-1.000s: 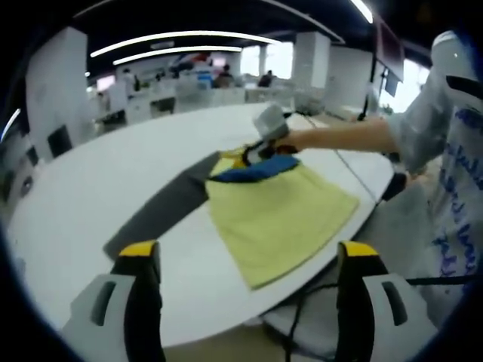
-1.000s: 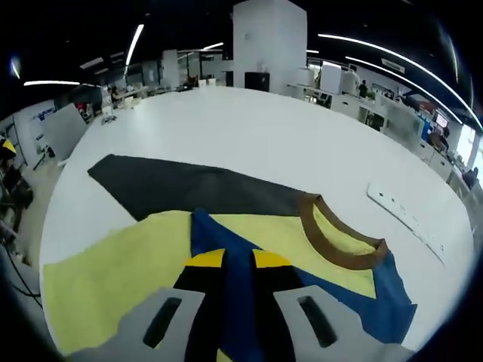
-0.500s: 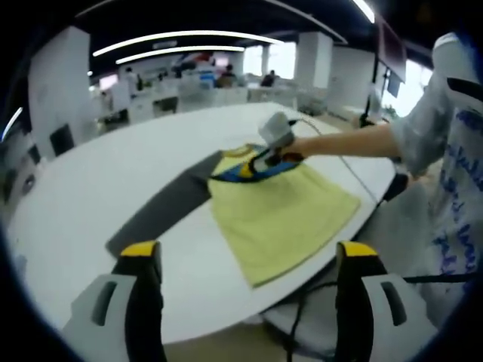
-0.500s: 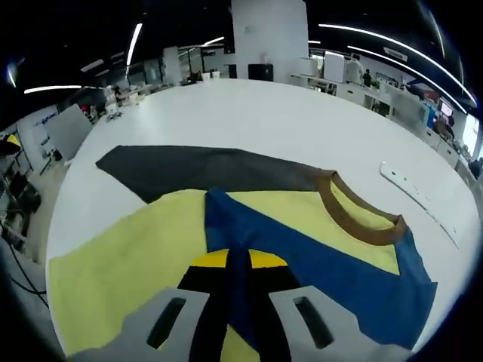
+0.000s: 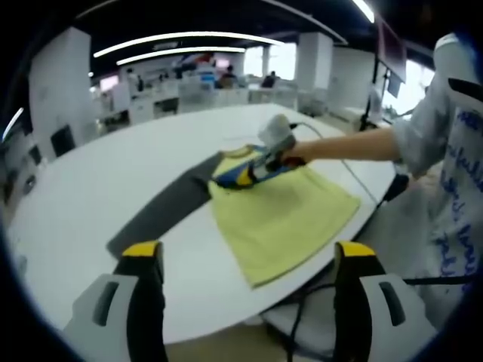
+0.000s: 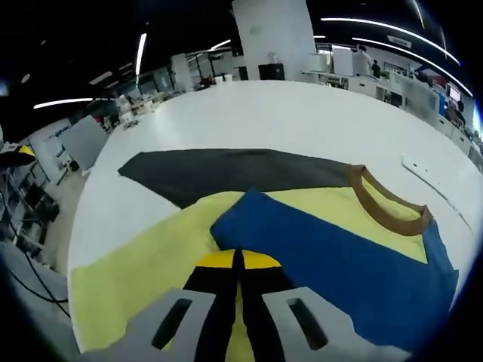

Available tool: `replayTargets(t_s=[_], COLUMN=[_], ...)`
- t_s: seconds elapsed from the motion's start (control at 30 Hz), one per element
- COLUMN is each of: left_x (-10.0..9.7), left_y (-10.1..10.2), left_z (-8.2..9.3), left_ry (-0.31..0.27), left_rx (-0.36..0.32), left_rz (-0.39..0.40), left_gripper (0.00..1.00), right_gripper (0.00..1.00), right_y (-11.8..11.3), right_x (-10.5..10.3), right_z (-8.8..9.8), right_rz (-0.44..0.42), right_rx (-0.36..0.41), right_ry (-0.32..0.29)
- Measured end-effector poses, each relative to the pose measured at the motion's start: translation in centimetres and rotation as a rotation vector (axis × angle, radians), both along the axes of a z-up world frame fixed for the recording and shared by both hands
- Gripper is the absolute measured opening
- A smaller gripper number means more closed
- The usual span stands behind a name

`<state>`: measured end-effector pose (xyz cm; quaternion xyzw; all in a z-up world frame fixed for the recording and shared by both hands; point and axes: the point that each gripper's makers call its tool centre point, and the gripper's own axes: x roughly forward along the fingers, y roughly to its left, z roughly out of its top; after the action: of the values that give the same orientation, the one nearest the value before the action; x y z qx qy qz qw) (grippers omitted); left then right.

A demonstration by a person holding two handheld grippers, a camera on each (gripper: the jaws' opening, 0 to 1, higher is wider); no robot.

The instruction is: Fold the garment on the visible template until the final outline fits inside the template.

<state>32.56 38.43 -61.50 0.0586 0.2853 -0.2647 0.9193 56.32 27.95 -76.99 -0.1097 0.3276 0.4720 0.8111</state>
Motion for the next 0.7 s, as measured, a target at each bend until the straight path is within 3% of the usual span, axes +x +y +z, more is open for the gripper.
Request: replayTargets(t_s=[0.2,0.7], left_x=[-0.1,-0.2], left_y=[0.0,-0.3], left_z=[0.2,0.6], left_ry=[-0.006,-0.024], left_rx=[0.004,0.013], left_rz=[-0.004,-0.010], left_gripper=[0.90,0.90], right_gripper=[0.03,0.24], right_y=[0.5,-0.5], right_x=[-1.3,-1.5], right_z=[0.0,2.1], right_rz=[0.046,0.038], right_rx=[-0.002,0.018], right_ry=[0.005,-0.044])
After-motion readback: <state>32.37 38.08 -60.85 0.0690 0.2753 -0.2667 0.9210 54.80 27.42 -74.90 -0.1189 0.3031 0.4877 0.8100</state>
